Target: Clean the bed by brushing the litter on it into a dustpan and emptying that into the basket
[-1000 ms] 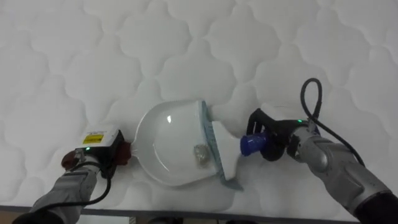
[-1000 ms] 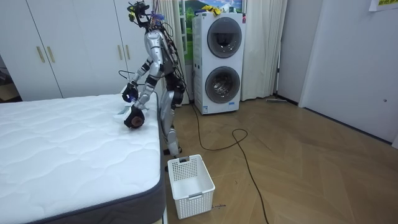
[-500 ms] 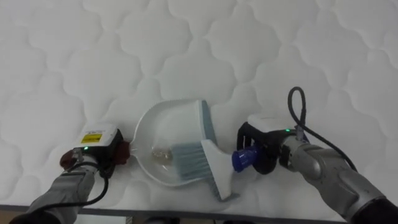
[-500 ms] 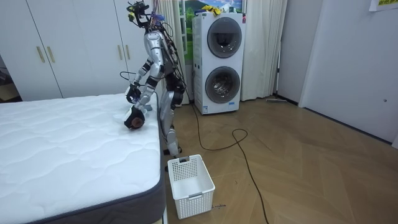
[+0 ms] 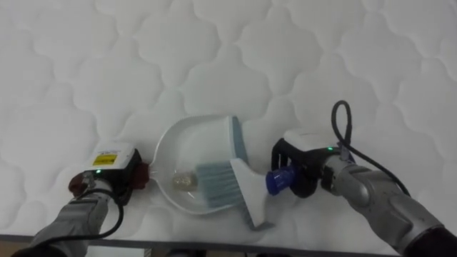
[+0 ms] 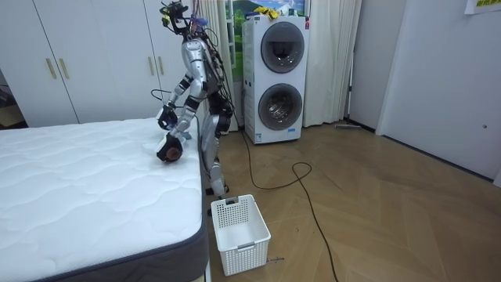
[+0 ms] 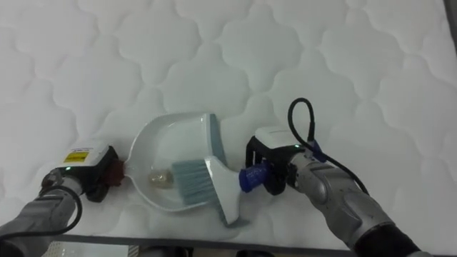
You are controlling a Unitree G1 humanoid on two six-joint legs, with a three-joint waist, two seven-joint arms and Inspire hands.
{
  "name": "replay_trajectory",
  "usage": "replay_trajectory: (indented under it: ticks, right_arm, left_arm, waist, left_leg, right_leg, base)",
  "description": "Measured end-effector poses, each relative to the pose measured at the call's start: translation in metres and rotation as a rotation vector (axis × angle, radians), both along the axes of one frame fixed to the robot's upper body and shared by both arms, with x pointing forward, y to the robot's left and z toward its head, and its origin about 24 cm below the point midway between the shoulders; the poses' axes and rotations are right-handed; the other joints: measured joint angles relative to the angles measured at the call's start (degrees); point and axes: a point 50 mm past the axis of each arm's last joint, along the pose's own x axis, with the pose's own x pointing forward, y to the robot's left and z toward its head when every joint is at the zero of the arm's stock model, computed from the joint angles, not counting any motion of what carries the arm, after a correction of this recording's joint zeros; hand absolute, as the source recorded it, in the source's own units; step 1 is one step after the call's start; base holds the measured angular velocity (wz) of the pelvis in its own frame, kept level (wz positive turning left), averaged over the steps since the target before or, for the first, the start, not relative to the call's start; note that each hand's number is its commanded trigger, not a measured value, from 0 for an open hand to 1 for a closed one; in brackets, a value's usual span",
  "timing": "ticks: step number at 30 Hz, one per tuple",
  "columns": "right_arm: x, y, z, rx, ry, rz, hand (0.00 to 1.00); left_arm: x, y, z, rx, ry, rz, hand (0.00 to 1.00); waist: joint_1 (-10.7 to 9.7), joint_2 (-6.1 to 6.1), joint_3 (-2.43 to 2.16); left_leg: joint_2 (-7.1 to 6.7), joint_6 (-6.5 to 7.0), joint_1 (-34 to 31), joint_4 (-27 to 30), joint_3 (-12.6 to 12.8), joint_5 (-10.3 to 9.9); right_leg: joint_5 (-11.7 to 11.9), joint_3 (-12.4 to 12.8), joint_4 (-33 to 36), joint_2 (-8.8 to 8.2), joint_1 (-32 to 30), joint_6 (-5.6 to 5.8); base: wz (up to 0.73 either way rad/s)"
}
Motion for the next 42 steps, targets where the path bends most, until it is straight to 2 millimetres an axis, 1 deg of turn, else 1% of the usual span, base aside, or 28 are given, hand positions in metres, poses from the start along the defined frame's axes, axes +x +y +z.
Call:
replay_trajectory:
  ticks: [3,5,6,10,12,13,15,16,17,18,19,21,22,24,25,29,30,31,34,35,37,39,40,41,42]
  right_arm:
    - [0.0,-0.002,0.0,0.0,-0.011,-0.005,1.0]
    - [0.001,-0.008,-0.001,-0.002,-0.013,-0.022,1.0]
    - [0.002,-0.012,-0.001,-0.007,-0.015,-0.037,1.0]
    - [0.001,-0.028,0.002,0.003,-0.055,-0.098,1.0]
    - [-0.006,-0.041,0.0,0.008,-0.065,-0.151,1.0]
    - [-0.008,-0.044,-0.001,0.008,-0.066,-0.163,1.0]
    - [-0.019,-0.059,-0.007,0.037,-0.055,-0.239,1.0]
    - [-0.022,-0.062,-0.008,0.052,-0.05,-0.259,0.97]
    - [-0.026,-0.067,-0.01,0.08,-0.052,-0.296,0.76]
    - [-0.03,-0.073,-0.011,0.111,-0.063,-0.343,0.69]
    - [-0.032,-0.076,-0.012,0.124,-0.067,-0.369,0.56]
    - [-0.04,-0.088,-0.013,0.179,-0.084,-0.466,0.29]
    - [-0.042,-0.091,-0.014,0.192,-0.087,-0.489,0.0]
    - [-0.052,-0.096,-0.02,0.256,-0.081,-0.579,0.0]
    - [-0.055,-0.097,-0.023,0.293,-0.083,-0.622,0.0]
    - [-0.065,-0.105,-0.028,0.407,-0.102,-0.774,0.0]
    - [-0.066,-0.108,-0.028,0.444,-0.117,-0.821,0.0]
    - [-0.067,-0.11,-0.029,0.457,-0.125,-0.845,0.0]
    - [-0.071,-0.122,-0.03,0.501,-0.172,-0.971,0.0]
    - [-0.073,-0.125,-0.032,0.525,-0.189,-1.032,0.0]
    - [-0.076,-0.127,-0.037,0.566,-0.2,-1.108,0.0]
    - [-0.081,-0.129,-0.043,0.642,-0.192,-1.22,0.0]
    - [-0.082,-0.13,-0.043,0.658,-0.195,-1.24,0.0]
    - [-0.081,-0.132,-0.042,0.68,-0.212,-1.266,0.0]
    - [-0.078,-0.132,-0.04,0.717,-0.236,-1.3,0.0]
  left_arm:
    - [-0.006,0.002,-0.004,0.004,0.009,0.005,1.0]
    - [-0.01,0.003,-0.007,0.004,0.02,0.008,1.0]
    - [-0.013,0.003,-0.009,0.003,0.028,0.009,1.0]
    - [-0.021,0.004,-0.013,-0.001,0.046,0.014,1.0]
    - [-0.031,0.006,-0.018,-0.009,0.064,0.032,1.0]
    - [-0.033,0.007,-0.019,-0.01,0.067,0.036,1.0]
    - [-0.04,0.012,-0.022,-0.014,0.082,0.069,1.0]
    - [-0.044,0.014,-0.023,-0.016,0.087,0.083,1.0]
    - [-0.051,0.017,-0.025,-0.02,0.091,0.112,1.0]
    - [-0.057,0.019,-0.025,-0.029,0.087,0.136,1.0]
    - [-0.059,0.018,-0.026,-0.034,0.086,0.143,1.0]
    - [-0.069,0.015,-0.026,-0.064,0.075,0.163,1.0]
    - [-0.071,0.013,-0.027,-0.072,0.076,0.166,1.0]
    - [-0.082,0.007,-0.032,-0.088,0.095,0.177,1.0]
    - [-0.087,0.005,-0.032,-0.1,0.096,0.186,1.0]
    - [-0.087,-0.002,-0.028,-0.153,0.057,0.219,1.0]
    - [-0.088,-0.001,-0.028,-0.16,0.054,0.233,1.0]
    - [-0.089,-0.001,-0.029,-0.161,0.055,0.241,1.0]
    - [-0.093,0.0,-0.031,-0.174,0.055,0.286,1.0]
    - [-0.095,0.001,-0.031,-0.175,0.061,0.296,1.0]
    - [-0.095,0.002,-0.031,-0.181,0.062,0.315,1.0]
    - [-0.09,-0.002,-0.025,-0.209,0.042,0.325,1.0]
    - [-0.088,-0.003,-0.024,-0.216,0.035,0.321,1.0]
    - [-0.086,-0.005,-0.022,-0.226,0.025,0.319,1.0]
    - [-0.085,-0.006,-0.021,-0.23,0.02,0.317,1.0]
  waist:
    - [-0.2,-0.02,-0.01]
    - [-0.45,0.0,-0.02]
    - [-0.51,-0.05,-0.05]
    - [-0.72,-0.02,-0.06]
    - [-0.83,0.0,-0.11]
    - [-0.8,0.01,-0.11]
    - [-0.94,0.26,-0.3]
    - [-1.12,0.31,-0.37]
    - [-1.69,0.31,-0.41]
    - [-1.99,0.38,-0.48]
    - [-2.08,0.35,-0.51]
    - [-2.44,0.38,-0.88]
    - [-2.61,0.38,-1.07]
    - [-3.11,0.37,-1.8]
    - [-3.32,0.34,-1.94]
    - [-3.22,0.17,-2.09]
    - [-3.24,0.24,-2.09]
    - [-3.25,0.27,-2.17]
    - [-3.19,0.33,-2.16]
    - [-3.21,0.3,-2.17]
    - [-3.25,0.25,-2.15]
    - [-3.27,0.37,-2.09]
    - [-3.3,0.44,-2.05]
    - [-3.34,0.55,-1.98]
    - [-3.72,0.68,-1.97]
  left_leg:
    - [-0.13,-0.01,0.81,-0.42,0.08,0.0]
    - [-0.6,-0.01,1.56,-0.84,0.02,0.01]
    - [-0.79,-0.01,2.14,-1.13,0.02,0.01]
    - [-0.76,0.0,3.88,-2.03,-0.16,0.0]
    - [-0.94,-0.01,6.06,-3.27,-0.21,0.01]
    - [-0.96,-0.01,6.53,-3.48,-0.2,0.01]
    - [-0.93,-0.08,9.01,-4.84,-0.32,0.07]
    - [-0.96,-0.09,9.81,-5.29,-0.32,0.08]
    - [-1.12,-0.2,11.52,-6.26,-0.26,0.18]
    - [-1.21,-0.27,12.88,-7.03,-0.26,0.3]
    - [-1.3,-0.28,13.59,-7.44,-0.28,0.44]
    - [-1.67,-0.37,16.57,-9.6,-0.25,1.24]
    - [-1.76,-0.37,17.39,-10.11,-0.24,1.39]
    - [-1.82,-0.52,20.87,-11.86,-0.29,1.85]
    - [-1.75,-0.57,22.28,-12.38,-0.36,1.9]
    - [-1.65,-0.59,24.34,-12.48,-0.62,1.89]
    - [-1.63,-0.63,24.89,-12.5,-0.86,1.92]
    - [-1.62,-0.64,25.08,-12.5,-0.95,1.92]
    - [-1.65,-0.75,26.02,-12.5,-1.4,2.0]
    - [-1.74,-0.85,25.95,-12.46,-2.01,2.09]
    - [-1.8,-1.01,25.3,-12.22,-3.03,2.32]
    - [-1.86,-1.11,23.43,-10.52,-4.65,2.39]
    - [-1.86,-1.12,22.88,-10.06,-5.07,2.38]
    - [-1.87,-1.17,22.11,-9.51,-5.71,2.42]
    - [-1.48,-1.16,20.97,-8.51,-4.78,2.43]
  right_leg:
    - [-0.18,-0.1,-0.04,-0.05,0.62,0.07]
    - [-0.53,-0.08,0.11,-0.29,1.2,0.12]
    - [-0.7,-0.06,0.12,-0.4,1.63,0.22]
    - [-0.79,-0.01,-1.05,-0.42,3.51,0.45]
    - [-0.79,-0.2,-2.07,-0.45,5.69,0.55]
    - [-0.8,-0.24,-2.33,-0.42,6.17,0.58]
    - [-0.53,-0.91,-4.38,-0.2,9.07,0.77]
    - [-0.49,-0.92,-4.85,-0.16,9.94,0.83]
    - [-0.47,-0.87,-5.45,-0.19,11.46,0.88]
    - [-0.41,-0.85,-6.08,-0.17,12.73,0.97]
    - [-0.39,-0.87,-6.33,-0.2,13.39,1.01]
    - [-0.03,-0.66,-7.75,-0.23,15.98,1.2]
    - [0.05,-0.67,-8.09,-0.24,16.72,1.23]
    - [0.24,-0.77,-9.96,-0.06,20.41,1.45]
    - [0.29,-0.85,-10.95,0.11,21.99,1.63]
    - [0.38,-1.14,-11.48,0.22,24.4,1.99]
    - [0.55,-1.44,-11.86,0.32,25.3,2.05]
    - [0.59,-1.51,-11.98,0.36,25.64,2.08]
    - [0.66,-1.63,-12.2,0.64,27.02,2.04]
    - [0.6,-1.91,-12.08,0.68,27.28,1.97]
    - [0.52,-3.05,-11.99,0.7,27.33,1.88]
    - [0.29,-5.51,-12.03,0.63,27.32,1.61]
    - [0.23,-6.14,-12.04,0.56,27.29,1.54]
    - [0.19,-7.56,-12.09,0.18,27.24,1.47]
    - [0.02,-9.86,-12.15,-0.2,27.46,1.39]
  base:
    - [0.0]
    - [0.04]
    - [0.03]
    - [0.01]
    - [0.0]
    - [0.0]
    - [0.04]
    - [0.0]
    - [0.0]
    - [0.0]
    - [0.0]
    - [0.0]
    - [0.0]
    - [0.03]
    - [0.0]
    - [0.03]
    - [0.05]
    - [0.07]
    - [0.09]
    - [0.2]
    - [0.29]
    - [0.49]
    - [0.48]
    - [0.51]
    - [0.74]
